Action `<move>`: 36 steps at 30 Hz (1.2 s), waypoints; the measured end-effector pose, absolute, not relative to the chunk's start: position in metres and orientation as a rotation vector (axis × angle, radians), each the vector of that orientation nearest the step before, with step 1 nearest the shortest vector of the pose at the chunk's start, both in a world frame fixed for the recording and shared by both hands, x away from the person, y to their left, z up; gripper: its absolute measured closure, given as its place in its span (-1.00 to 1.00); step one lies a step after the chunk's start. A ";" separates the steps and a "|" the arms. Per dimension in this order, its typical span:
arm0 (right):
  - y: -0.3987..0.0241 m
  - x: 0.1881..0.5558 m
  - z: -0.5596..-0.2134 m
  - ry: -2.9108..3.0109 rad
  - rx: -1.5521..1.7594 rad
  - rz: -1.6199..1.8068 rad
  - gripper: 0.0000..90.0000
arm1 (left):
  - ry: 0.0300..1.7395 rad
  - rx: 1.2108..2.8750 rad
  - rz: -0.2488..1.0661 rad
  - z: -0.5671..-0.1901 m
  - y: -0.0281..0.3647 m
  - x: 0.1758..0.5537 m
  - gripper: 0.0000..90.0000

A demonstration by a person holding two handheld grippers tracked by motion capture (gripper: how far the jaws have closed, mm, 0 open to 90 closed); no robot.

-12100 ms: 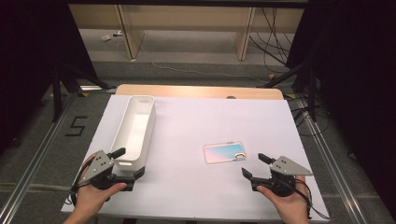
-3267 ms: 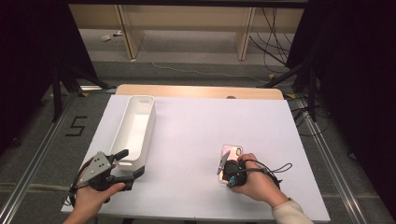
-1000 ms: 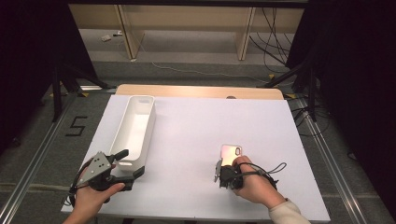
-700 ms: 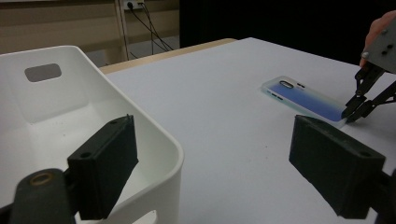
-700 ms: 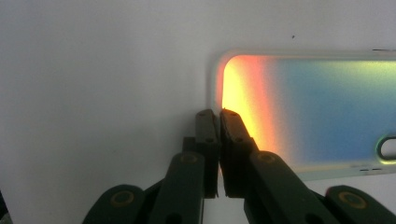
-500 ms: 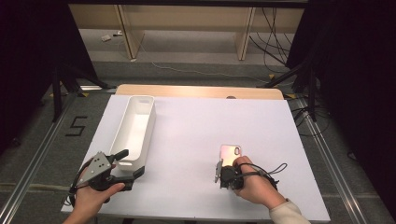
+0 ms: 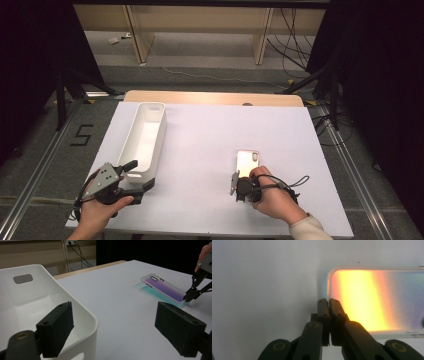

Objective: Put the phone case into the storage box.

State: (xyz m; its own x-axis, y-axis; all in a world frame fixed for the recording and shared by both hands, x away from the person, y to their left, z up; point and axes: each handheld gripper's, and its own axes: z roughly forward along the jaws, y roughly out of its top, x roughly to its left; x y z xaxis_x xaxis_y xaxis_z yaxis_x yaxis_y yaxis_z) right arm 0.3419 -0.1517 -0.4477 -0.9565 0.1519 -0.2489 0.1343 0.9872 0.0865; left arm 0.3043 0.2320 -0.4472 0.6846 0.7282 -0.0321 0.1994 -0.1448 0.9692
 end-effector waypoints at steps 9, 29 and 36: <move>-0.150 0.339 -0.443 2.832 0.186 0.114 0.98 | 0.754 1.690 0.549 -0.447 0.232 0.305 -0.67; -0.145 0.334 -0.441 2.785 0.167 0.156 0.98 | 0.766 1.690 0.548 -0.447 0.229 0.306 -0.67; -0.145 0.334 -0.439 2.761 0.159 0.162 0.98 | 0.766 1.689 0.549 -0.448 0.232 0.306 -0.67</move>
State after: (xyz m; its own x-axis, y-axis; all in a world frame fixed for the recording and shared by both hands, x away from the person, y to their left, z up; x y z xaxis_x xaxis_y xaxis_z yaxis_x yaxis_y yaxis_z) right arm 0.3337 -0.1449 -0.4388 -0.9255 0.1315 -0.3552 0.0892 0.9871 0.1332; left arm 0.3062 0.2317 -0.4482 0.6782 0.7341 -0.0340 0.2031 -0.1428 0.9687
